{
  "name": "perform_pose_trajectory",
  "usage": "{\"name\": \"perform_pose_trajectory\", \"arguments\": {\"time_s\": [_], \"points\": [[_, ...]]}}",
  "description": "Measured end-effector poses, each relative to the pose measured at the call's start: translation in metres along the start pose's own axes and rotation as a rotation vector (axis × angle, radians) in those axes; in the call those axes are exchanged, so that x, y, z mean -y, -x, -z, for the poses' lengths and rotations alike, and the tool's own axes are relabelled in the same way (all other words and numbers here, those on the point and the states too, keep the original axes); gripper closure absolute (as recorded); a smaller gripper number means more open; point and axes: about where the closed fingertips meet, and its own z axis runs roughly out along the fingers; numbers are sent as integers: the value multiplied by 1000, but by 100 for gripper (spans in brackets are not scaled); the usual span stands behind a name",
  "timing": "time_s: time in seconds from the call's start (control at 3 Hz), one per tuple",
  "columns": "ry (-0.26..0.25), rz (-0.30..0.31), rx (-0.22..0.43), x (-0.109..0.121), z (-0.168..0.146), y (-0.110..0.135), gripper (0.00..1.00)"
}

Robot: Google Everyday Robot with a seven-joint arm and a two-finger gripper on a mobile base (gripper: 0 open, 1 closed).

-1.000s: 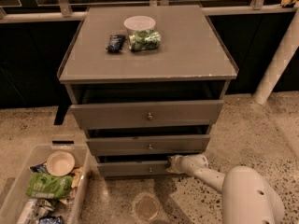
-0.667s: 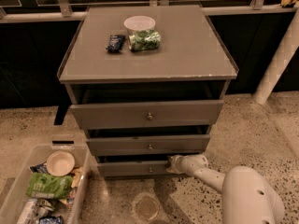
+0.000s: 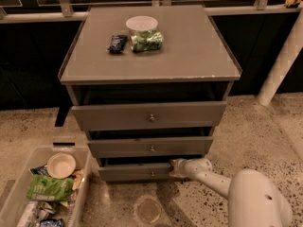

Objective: Open bottom drawer

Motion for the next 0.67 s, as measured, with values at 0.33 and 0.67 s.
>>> {"name": "perform_pose_trajectory", "arguments": {"time_s": [0.33, 0.67], "points": [[0, 12, 4, -14, 8, -1, 100], [0, 12, 4, -14, 8, -1, 100]]}}
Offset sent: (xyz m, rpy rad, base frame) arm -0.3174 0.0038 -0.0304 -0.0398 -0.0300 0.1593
